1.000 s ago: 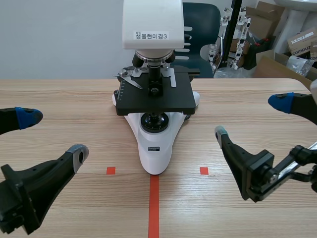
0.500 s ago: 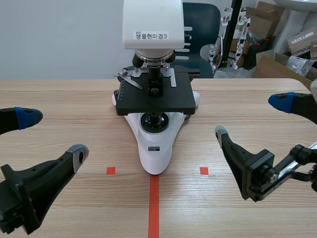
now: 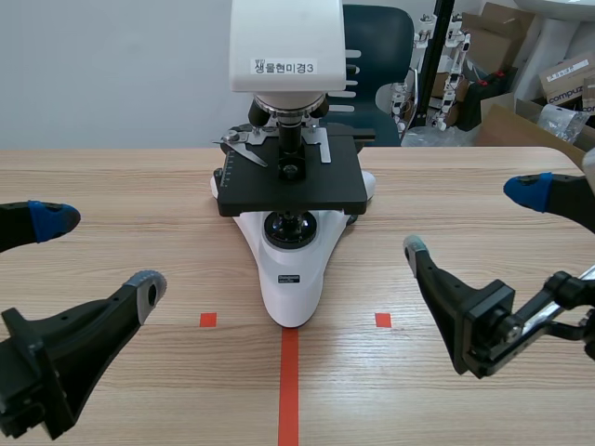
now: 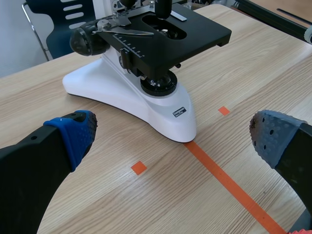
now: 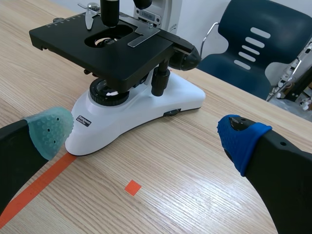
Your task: Point at the fine focus knob
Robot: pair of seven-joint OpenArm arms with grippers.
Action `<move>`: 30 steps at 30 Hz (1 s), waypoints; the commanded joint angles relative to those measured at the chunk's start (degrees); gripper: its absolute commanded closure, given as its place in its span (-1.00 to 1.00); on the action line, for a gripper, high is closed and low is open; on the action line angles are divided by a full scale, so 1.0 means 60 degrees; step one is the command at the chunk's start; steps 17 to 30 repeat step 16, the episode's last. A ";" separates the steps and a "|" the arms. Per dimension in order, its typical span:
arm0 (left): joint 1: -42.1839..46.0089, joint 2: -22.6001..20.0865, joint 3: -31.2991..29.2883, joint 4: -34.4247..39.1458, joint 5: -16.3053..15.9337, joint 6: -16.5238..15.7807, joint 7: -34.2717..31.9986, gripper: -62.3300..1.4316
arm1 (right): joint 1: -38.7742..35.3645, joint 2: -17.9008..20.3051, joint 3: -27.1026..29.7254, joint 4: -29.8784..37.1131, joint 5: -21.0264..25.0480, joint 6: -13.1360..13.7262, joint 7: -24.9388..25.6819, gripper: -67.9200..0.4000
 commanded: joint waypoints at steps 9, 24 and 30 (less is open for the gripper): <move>0.0018 0.0029 -0.0025 0.0087 -0.0066 -0.0011 -0.0131 -1.00 | 0.0033 0.0098 0.0036 0.0200 0.0066 -0.0033 -0.0058 -1.00; 0.0018 0.0029 -0.0025 0.0087 -0.0066 -0.0011 -0.0131 -1.00 | 0.0033 0.0098 0.0036 0.0200 0.0066 -0.0033 -0.0433 -1.00; 0.0018 0.0029 -0.0025 0.0087 -0.0066 -0.0011 -0.0131 -1.00 | 0.0033 0.0098 0.0036 0.0200 0.0066 -0.0033 -0.0433 -1.00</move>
